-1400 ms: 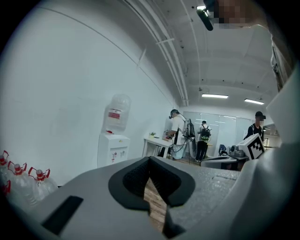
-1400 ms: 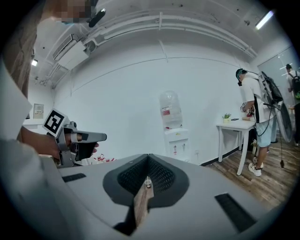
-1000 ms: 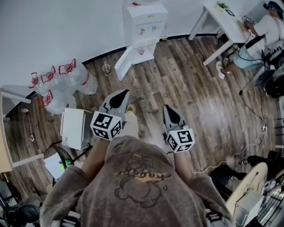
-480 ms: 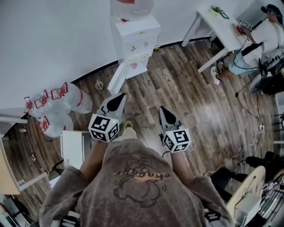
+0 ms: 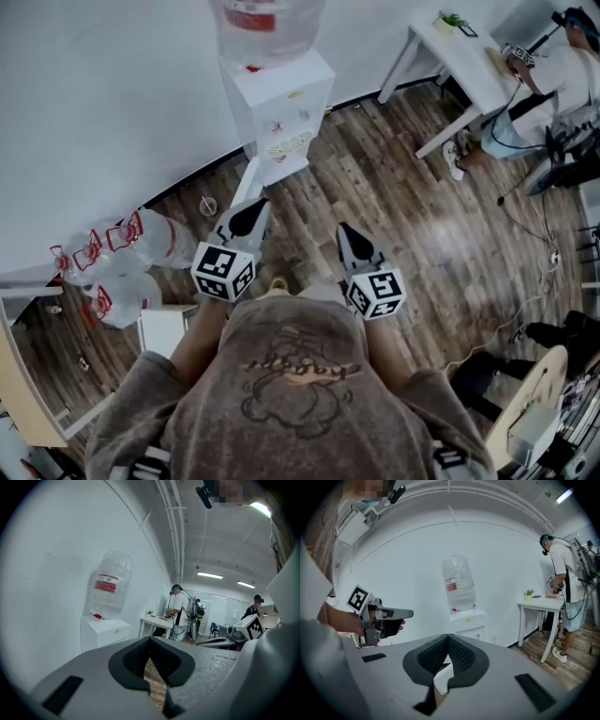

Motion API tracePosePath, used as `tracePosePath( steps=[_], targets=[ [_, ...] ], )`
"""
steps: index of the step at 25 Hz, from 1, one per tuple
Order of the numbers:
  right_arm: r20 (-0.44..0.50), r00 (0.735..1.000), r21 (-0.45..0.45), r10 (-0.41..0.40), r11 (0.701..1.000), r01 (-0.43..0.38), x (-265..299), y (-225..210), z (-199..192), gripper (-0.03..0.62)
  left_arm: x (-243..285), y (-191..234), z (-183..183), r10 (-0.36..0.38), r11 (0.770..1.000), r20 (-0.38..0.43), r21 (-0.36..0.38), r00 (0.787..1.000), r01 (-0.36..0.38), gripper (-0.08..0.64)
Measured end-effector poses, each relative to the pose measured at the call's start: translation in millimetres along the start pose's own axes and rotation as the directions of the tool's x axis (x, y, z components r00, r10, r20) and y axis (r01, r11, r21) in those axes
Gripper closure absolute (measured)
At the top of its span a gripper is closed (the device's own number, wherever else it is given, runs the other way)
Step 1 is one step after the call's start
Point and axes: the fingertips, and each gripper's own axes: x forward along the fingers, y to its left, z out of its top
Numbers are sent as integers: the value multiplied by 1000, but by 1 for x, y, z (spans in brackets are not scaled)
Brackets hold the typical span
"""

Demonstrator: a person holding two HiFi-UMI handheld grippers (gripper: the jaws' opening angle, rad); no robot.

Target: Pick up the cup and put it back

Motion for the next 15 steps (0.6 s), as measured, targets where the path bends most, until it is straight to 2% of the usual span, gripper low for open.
tracePosePath(
  steps=[9,15],
  targets=[
    [-6,998,5,-63,998,63,23,-40,7,589,51,11,3,-62,998,-14,-1,998,62,557],
    [-8,998,8,-60,998,61,49,-65,12,589,85,23,12,-64,998,0,19,998,64,557]
  ],
)
